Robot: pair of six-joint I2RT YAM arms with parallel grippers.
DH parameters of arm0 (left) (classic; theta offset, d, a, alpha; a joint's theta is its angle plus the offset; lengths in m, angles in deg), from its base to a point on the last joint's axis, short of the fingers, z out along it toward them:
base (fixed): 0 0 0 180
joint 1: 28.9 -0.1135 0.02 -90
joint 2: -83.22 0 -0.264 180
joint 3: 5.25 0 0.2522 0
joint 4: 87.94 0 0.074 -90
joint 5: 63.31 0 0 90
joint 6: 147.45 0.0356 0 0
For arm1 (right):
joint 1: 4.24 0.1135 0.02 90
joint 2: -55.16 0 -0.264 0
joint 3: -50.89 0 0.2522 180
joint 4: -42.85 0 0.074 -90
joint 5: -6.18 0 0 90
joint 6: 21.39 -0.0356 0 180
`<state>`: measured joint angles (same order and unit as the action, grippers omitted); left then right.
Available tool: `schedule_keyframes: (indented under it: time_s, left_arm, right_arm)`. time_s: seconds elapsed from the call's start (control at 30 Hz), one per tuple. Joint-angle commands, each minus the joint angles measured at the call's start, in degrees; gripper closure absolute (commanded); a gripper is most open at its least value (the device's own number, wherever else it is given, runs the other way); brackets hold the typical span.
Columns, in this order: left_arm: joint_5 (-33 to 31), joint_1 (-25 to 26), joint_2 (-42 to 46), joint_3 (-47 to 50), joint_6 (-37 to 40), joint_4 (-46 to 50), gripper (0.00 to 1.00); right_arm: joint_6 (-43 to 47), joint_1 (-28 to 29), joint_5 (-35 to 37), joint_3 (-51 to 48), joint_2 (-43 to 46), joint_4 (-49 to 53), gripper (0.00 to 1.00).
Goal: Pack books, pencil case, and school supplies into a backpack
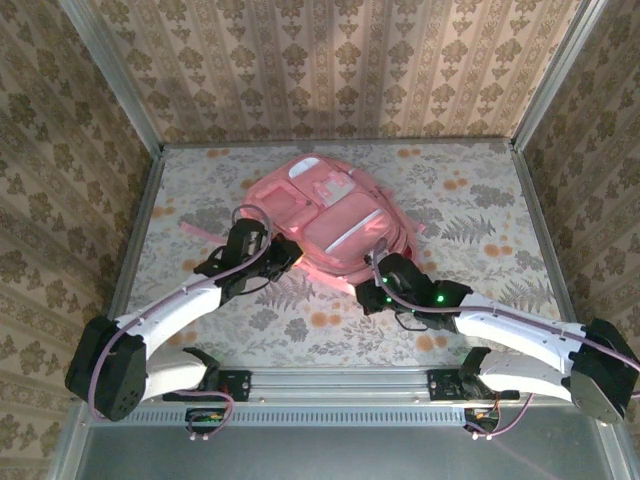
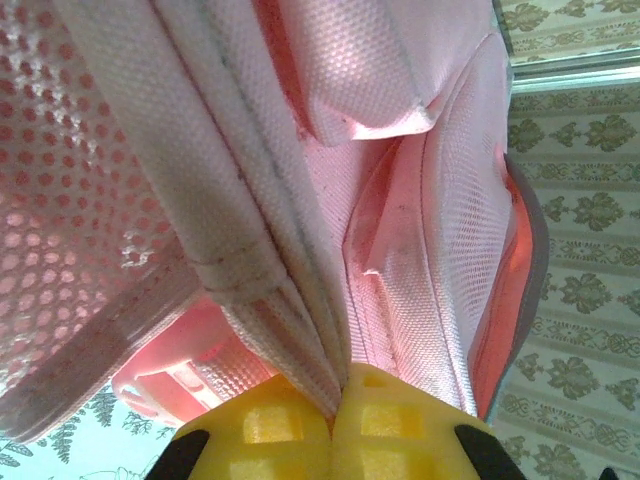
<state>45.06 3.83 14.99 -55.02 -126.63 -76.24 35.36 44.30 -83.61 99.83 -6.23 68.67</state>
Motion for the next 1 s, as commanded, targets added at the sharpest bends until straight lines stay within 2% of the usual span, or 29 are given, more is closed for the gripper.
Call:
schedule_keyframes:
  time_s: [0.0, 0.1, 0.13, 0.2, 0.33, 0.43, 0.53, 0.63, 0.73, 0.87, 0.97]
  left_arm:
    - [-12.4, -4.9, 0.8, -1.4, 3.5, 0.8, 1.00]
    - [-8.9, -4.8, -1.1, -3.1, 5.4, -0.6, 1.00]
    - [-7.2, -4.5, -2.1, -4.5, 6.7, -0.6, 0.93]
    - [-3.7, -3.6, -4.5, -8.0, 9.9, 0.0, 0.74]
    - [3.1, -1.1, -8.3, -14.1, 14.6, 3.1, 0.62]
    - [0.6, 1.1, -5.7, -15.7, 18.1, 9.6, 0.50]
    - [-0.4, 2.1, -1.6, -15.7, 22.1, 15.2, 0.45]
    - [0.8, 3.5, 2.0, -16.9, 33.1, 21.4, 0.45]
    - [-3.2, 7.7, 4.5, -18.8, 48.2, 29.0, 0.45]
    - [-16.3, 18.5, 5.1, -19.8, 65.3, 32.4, 0.46]
    - [-20.6, 26.7, 4.9, -17.3, 79.9, 29.6, 0.40]
  right_arm:
    - [0.9, -3.0, 1.6, -2.2, 2.8, 10.8, 1.00]
    - [2.4, -3.5, -2.9, -0.9, 1.7, 10.0, 1.00]
    - [2.6, -3.5, -5.6, -0.2, 0.7, 9.5, 1.00]
    - [2.7, -3.4, -8.7, 1.4, -1.2, 9.2, 1.00]
    - [1.2, -3.5, -8.6, 3.0, -1.7, 7.1, 1.00]
    - [-1.2, -3.9, -10.3, 4.7, -1.4, 4.5, 1.00]
    - [-3.5, -4.0, -12.8, 6.3, -2.4, 2.3, 1.00]
    - [-4.3, -4.2, -15.0, 8.2, -4.3, 1.8, 1.00]
    - [-3.8, -4.8, -16.6, 10.0, -5.5, 3.5, 1.00]
    - [-3.4, -8.2, -20.8, 10.6, -5.0, 5.8, 1.00]
    - [-4.5, -11.4, -25.6, 10.0, -3.4, 6.2, 1.00]
